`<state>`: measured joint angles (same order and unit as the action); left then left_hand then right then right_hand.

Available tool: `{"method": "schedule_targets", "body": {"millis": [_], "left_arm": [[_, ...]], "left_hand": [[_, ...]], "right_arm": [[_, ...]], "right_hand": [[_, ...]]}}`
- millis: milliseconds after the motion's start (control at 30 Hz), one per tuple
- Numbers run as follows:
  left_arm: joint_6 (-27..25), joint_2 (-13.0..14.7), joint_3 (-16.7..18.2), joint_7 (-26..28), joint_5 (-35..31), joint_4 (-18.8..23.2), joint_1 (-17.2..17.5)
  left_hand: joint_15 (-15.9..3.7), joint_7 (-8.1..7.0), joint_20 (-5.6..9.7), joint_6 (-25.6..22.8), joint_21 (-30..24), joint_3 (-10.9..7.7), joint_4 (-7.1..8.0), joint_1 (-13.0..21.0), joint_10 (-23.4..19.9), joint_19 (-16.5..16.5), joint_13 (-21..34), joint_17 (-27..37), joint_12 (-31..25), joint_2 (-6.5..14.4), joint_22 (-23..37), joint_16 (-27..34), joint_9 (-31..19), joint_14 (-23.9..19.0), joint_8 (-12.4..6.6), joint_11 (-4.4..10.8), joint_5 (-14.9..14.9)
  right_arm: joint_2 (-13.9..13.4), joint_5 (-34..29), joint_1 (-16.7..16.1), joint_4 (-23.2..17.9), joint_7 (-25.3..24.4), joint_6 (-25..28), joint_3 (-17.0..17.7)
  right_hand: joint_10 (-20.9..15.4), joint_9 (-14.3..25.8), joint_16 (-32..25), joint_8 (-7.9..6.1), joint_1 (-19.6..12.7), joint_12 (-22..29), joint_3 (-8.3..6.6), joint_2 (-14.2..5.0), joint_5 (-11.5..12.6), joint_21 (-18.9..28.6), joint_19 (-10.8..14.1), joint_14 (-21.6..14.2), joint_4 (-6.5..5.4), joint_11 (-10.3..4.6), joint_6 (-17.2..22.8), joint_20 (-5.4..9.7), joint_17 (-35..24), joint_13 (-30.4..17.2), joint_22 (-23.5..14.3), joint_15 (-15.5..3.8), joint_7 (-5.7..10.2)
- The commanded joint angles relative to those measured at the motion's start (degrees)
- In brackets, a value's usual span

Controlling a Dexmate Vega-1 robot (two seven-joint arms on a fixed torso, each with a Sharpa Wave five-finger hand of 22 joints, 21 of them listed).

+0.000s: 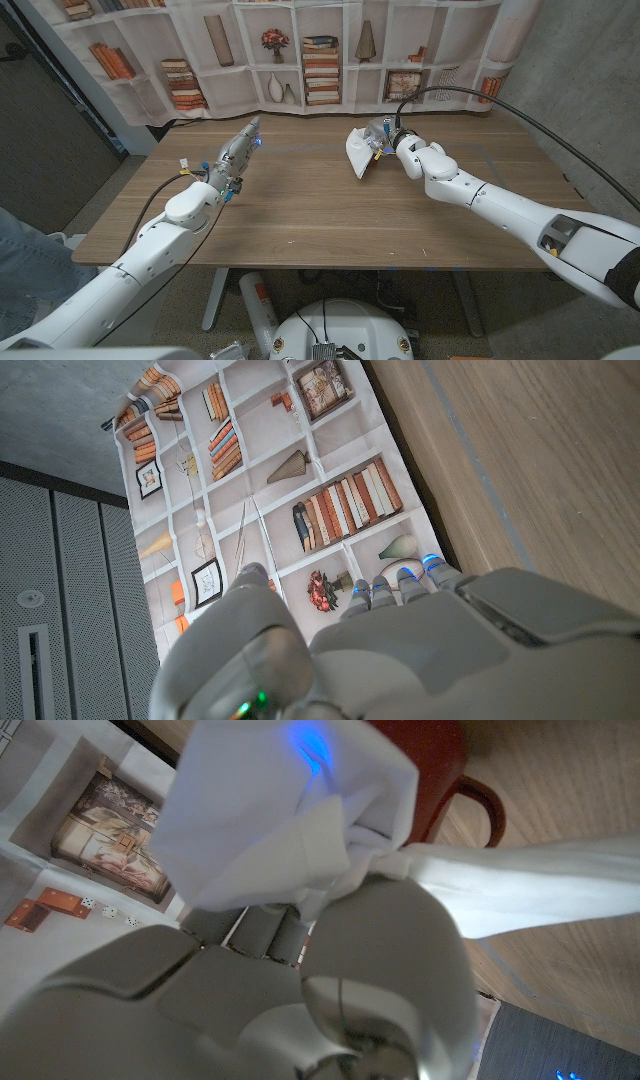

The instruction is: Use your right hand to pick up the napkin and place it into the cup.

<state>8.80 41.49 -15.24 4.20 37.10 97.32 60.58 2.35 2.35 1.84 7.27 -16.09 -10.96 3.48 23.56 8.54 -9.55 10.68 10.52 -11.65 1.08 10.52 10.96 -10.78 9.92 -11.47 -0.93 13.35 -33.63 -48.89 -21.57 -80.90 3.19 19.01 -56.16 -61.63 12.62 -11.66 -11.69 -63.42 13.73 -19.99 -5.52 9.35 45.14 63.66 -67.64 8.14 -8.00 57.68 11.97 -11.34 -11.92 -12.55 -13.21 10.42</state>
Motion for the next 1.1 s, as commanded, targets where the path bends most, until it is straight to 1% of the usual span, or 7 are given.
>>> {"method": "schedule_targets", "body": {"millis": [33,133,167,300,633,800,1100], "left_arm": [[0.4,-0.5,-0.3,-0.63,0.18,-1.23,-0.57],[0.64,-0.68,-0.38,-0.8,0.19,-1.59,-0.74],[0.73,-0.73,-0.41,-0.88,0.2,-1.71,-0.79],[1.0,-0.9,-0.5,-1.1,0.23,-2.09,-0.98],[1.33,-1.5,-1.13,-2.0,0.32,-3.38,-1.98],[1.37,-1.74,-1.46,-2.31,0.31,-3.85,-2.41],[1.44,-2.12,-1.99,-2.87,0.33,-4.58,-3.15]], "left_hand": [[0.53,0.15,-0.31,0.06,0.13,0.09,-0.14,0.55,0.45,-4.21,0.14,0.19,-0.03,0.22,0.22,-0.07,-0.19,1.49,-0.02,-0.15,-0.06],[0.5,0.12,-0.3,0.07,0.15,0.11,-0.15,0.57,0.45,-4.19,0.14,0.2,-0.03,0.23,0.22,-0.07,-0.19,1.5,-0.01,-0.1,-0.06],[0.52,0.14,-0.29,0.03,0.15,0.11,-0.15,0.57,0.44,-4.19,0.14,0.2,-0.04,0.23,0.22,-0.07,-0.19,1.49,-0.03,-0.09,-0.06],[0.57,0.11,-0.3,-0.02,0.2,0.13,-0.17,0.61,0.41,-4.18,0.14,0.2,-0.05,0.24,0.22,-0.08,-0.19,1.52,-0.05,-0.08,-0.07],[0.5,0.03,-0.4,-0.17,0.32,0.17,-0.21,0.68,0.44,-4.21,0.14,0.21,-0.04,0.29,0.23,-0.07,-0.19,1.52,-0.09,-0.07,-0.08],[0.5,0.05,-0.43,-0.22,0.34,0.18,-0.22,0.7,0.33,-4.19,0.14,0.21,-0.09,0.3,0.23,-0.04,-0.19,1.46,-0.1,-0.04,-0.09],[0.53,0.04,-0.48,-0.24,0.46,0.23,-0.25,0.75,0.41,-4.23,0.14,0.22,-0.06,0.33,0.24,-0.04,-0.2,1.46,-0.1,-0.03,-0.1]], "right_arm": [[0.5,-0.87,1.37,1.25,2.08,-0.95,-1.84],[0.22,-0.94,1.63,0.84,2.78,-1.24,-1.92],[0.09,-1.23,1.75,0.55,3.28,-1.09,-2.04],[-0.51,-2.52,2.02,-0.99,5.14,-0.33,-2.31],[-1.33,-4.94,2.37,-4.37,9.87,0.84,-2.24],[-1.68,-6.01,2.14,-5.75,11.21,1.27,-1.9],[-2.33,-7.45,1.52,-7.81,12.46,1.79,-0.75]], "right_hand": [[-1.86,0.29,-0.24,-0.52,-0.4,0.28,-0.09,-1.12,0.57,0.38,-0.35,0.27,-0.3,-2.25,0.48,0.9,-0.23,-0.12,-0.08,0.07,0.26],[-1.24,0.32,0.0,-0.45,0.94,-0.09,0.52,-0.35,0.48,1.12,-0.66,0.99,-0.8,-2.68,0.35,0.75,-0.14,-0.07,-0.62,0.19,0.37],[-0.38,0.41,0.31,-0.37,3.4,-0.58,1.62,1.08,0.5,1.75,-1.43,2.18,-1.62,-2.68,-0.06,0.72,-0.03,-0.03,-1.13,0.29,0.62],[3.46,0.94,0.48,-0.16,8.77,-1.3,2.79,2.83,0.99,2.59,-3.79,6.84,-2.9,-3.14,-2.83,0.52,-0.15,-0.49,-0.56,0.38,1.92],[13.08,0.72,0.12,0.5,15.72,-0.8,0.74,7.01,1.8,4.77,-7.01,12.66,-1.77,-3.25,-13.21,0.42,-0.86,-0.41,0.84,0.8,2.26],[16.77,0.52,0.56,0.77,18.82,-1.16,1.88,10.12,2.5,3.26,-7.06,15.47,-2.01,-2.2,-16.53,0.16,-0.92,-0.36,2.03,1.25,2.24],[18.85,0.38,0.48,1.05,20.11,-1.24,2.38,11.47,3.62,2.24,-6.57,16.38,-2.1,-1.61,-19.74,0.11,-1.05,-0.37,2.18,1.93,2.22]]}}
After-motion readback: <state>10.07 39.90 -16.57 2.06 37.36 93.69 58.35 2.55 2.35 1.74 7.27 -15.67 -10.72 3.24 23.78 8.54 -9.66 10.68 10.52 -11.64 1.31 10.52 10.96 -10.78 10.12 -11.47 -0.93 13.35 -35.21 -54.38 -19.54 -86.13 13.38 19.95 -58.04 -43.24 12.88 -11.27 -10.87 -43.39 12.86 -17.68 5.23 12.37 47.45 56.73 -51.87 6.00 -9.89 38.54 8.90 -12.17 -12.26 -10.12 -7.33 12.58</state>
